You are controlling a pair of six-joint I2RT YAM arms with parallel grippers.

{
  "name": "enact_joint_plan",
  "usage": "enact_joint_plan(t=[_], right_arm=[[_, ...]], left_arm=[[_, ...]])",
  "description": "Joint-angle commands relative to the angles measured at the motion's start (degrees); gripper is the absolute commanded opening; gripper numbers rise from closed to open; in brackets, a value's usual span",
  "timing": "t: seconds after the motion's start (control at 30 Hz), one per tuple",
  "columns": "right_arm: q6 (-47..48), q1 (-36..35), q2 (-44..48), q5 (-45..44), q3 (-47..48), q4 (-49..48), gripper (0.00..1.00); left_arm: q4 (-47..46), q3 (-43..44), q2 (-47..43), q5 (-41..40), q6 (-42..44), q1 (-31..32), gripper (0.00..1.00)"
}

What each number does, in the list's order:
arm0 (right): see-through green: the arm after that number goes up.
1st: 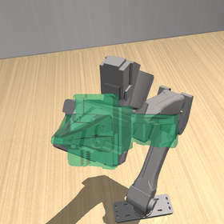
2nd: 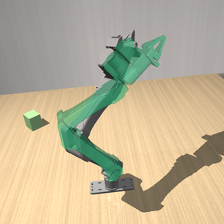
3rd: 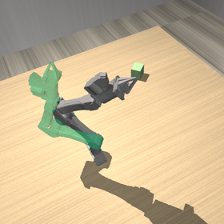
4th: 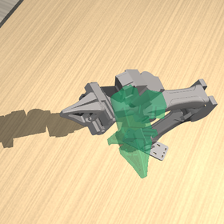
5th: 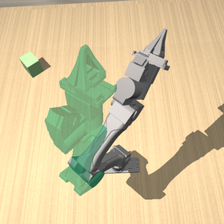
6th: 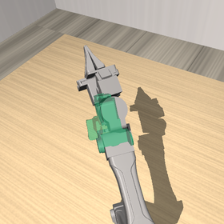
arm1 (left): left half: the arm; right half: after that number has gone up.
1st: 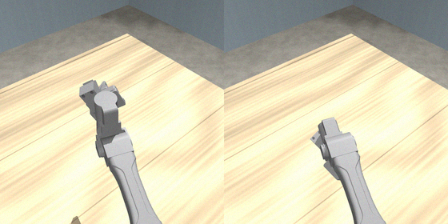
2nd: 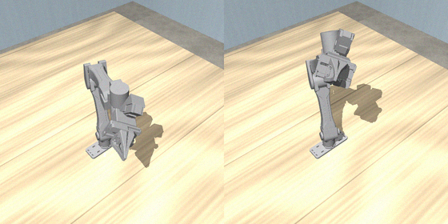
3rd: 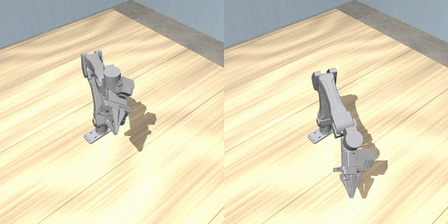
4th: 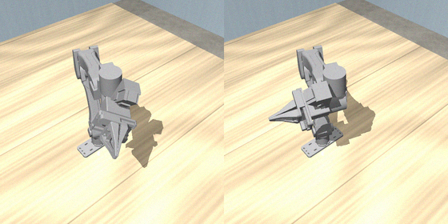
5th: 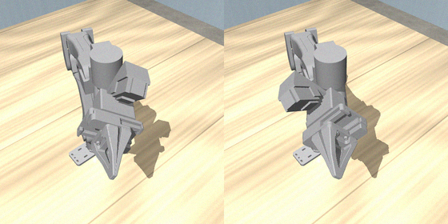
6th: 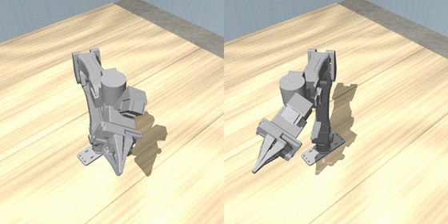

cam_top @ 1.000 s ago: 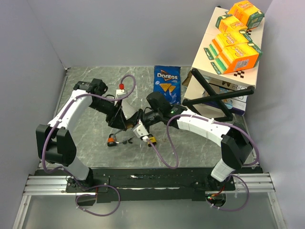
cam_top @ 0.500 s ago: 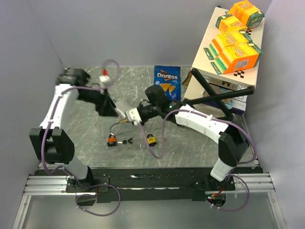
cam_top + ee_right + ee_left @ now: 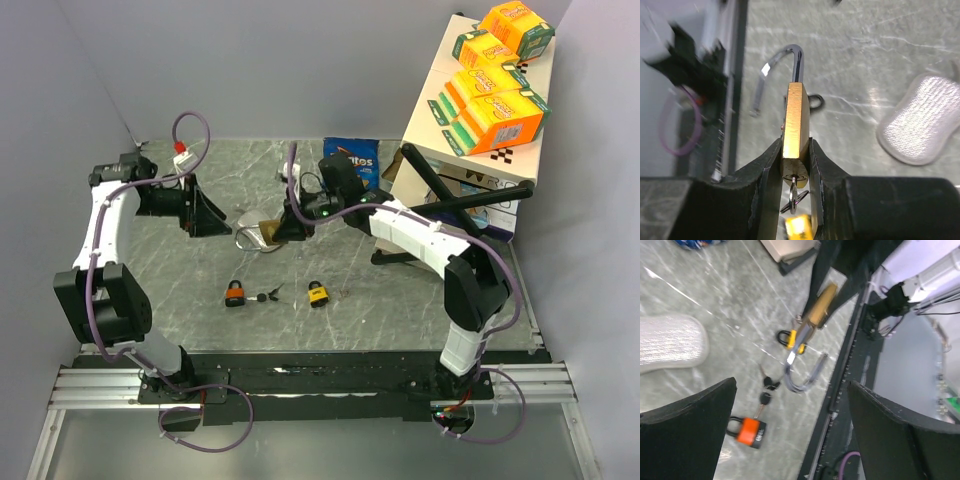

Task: Lock with the key
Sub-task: Lock the lock.

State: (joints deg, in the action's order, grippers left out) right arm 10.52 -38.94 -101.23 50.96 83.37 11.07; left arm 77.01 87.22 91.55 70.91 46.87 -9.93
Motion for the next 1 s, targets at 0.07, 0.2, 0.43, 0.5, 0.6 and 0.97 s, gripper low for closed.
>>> enact_joint_plan(t=[0.07, 0.2, 0.43, 0.5, 0.6, 0.97], right_arm=[[-26.05, 2.02, -2.12, 9.5, 6.1, -17.56, 0.0], [-33.1, 2.55, -3.62, 12.23, 6.45, -22.84, 0.0], [-36.62, 2.47, -3.71, 14.87, 6.1, -26.01, 0.0], [-36.72, 2.64, -3.62, 15.4, 5.92, -26.89, 0.0], [-34.88, 2.38, -3.36, 15.31, 6.1, -25.14, 0.0], [-33.9, 2.38, -2.57, 15.57, 5.4, -24.78, 0.0]], left_arm=[[1.39, -4.59, -2.52, 5.02, 2.17, 0.18, 0.96], [1.47, -5.92, -2.86, 4.67, 4.36, 0.35, 0.96], [1.3, -6.98, -3.75, 4.67, 6.65, 1.23, 0.9], [0.25, -7.06, -4.01, 4.67, 5.7, 1.76, 0.81], [1.46, -7.06, -3.75, 6.25, 6.56, 1.94, 0.71], [-2.64, -8.29, -6.64, 0.64, 4.74, 5.01, 0.46]])
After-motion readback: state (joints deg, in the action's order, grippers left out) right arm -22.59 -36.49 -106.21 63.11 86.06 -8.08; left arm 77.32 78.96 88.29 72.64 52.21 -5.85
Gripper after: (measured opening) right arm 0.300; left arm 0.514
